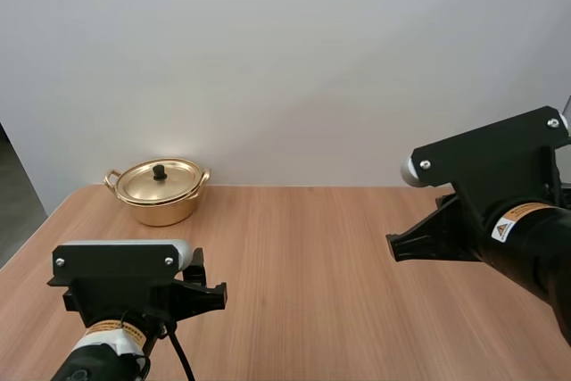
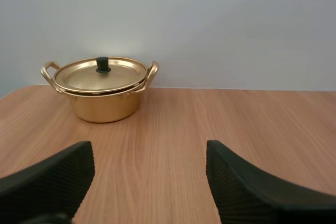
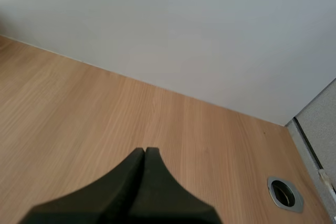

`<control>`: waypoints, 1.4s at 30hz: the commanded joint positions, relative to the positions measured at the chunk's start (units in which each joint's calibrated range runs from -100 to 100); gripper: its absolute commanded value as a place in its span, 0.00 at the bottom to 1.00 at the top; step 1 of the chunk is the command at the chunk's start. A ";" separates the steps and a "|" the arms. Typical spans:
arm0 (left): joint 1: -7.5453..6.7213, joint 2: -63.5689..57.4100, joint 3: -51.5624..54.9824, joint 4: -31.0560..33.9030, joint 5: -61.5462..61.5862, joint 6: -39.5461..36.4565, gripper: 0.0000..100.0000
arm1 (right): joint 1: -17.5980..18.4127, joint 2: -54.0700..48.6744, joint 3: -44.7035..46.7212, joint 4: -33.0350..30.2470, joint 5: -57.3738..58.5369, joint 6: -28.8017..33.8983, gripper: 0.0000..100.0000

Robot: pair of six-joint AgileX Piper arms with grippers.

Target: Open the pot, put the car inside, and close it

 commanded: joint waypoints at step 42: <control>0.14 0.00 0.00 0.20 -2.86 0.41 0.00 | -0.99 -3.77 3.19 2.95 -7.31 9.00 0.00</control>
